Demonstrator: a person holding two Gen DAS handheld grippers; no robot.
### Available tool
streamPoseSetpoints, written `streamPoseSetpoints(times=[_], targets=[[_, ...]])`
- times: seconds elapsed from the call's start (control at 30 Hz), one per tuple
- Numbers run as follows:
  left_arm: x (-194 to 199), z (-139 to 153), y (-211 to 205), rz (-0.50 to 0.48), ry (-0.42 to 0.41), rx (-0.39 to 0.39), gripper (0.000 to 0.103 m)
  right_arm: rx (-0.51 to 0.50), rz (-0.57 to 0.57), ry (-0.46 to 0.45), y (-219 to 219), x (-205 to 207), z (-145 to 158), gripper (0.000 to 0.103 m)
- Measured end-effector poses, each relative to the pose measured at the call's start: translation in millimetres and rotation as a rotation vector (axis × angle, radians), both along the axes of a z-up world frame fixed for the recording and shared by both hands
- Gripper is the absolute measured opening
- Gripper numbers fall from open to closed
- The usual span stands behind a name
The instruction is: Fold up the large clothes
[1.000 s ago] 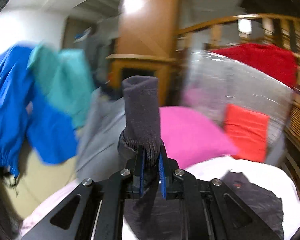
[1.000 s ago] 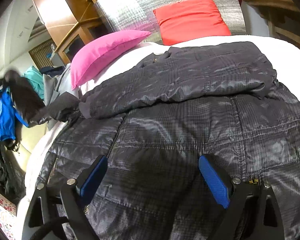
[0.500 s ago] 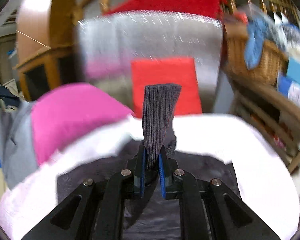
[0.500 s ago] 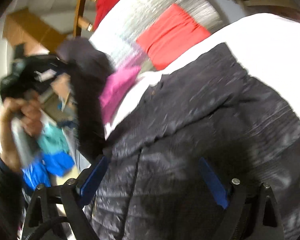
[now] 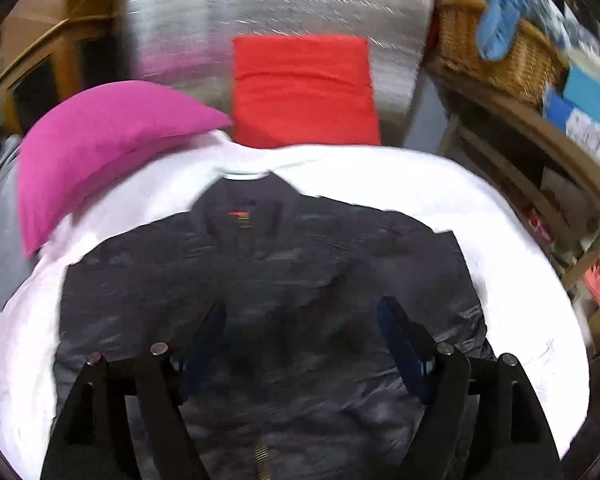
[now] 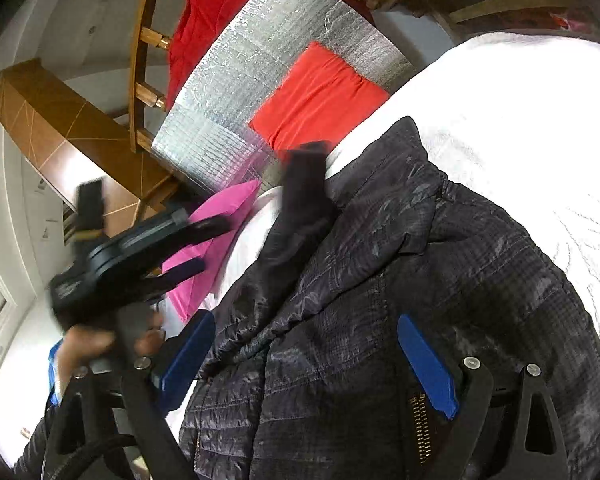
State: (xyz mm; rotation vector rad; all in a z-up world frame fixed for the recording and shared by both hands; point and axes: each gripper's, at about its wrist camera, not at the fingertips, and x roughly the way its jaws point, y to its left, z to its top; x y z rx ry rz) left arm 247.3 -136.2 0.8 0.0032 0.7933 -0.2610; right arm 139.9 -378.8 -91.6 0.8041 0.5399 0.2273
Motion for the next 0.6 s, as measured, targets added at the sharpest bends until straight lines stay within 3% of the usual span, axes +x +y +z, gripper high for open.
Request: streamPoseSetpoints(times=[0.17,0.27,0.47,0.6], targets=[[-24.8,-16.7,103.9,0.196,-0.033,-0.09,0.08,-0.017,0.011,0.022,3.7,0.7,-5.0,0.094],[-38.7,-37.5,156.3,0.296,-0.016,-0.132,0.08,0.051,0.053,0.054,3.5,7.2,-3.3,0.094],[-54.6,-74.1,212.6,0.403,0.033,-0.269,0.08,0.094,0.111,0.063,10.6,61.3,28.6,0.095],[-46.7,-80.9,238.1,0.426,0.057,-0.341,0.081,0.109,0.021,0.222,3.5,104.7,9.4,0.095]])
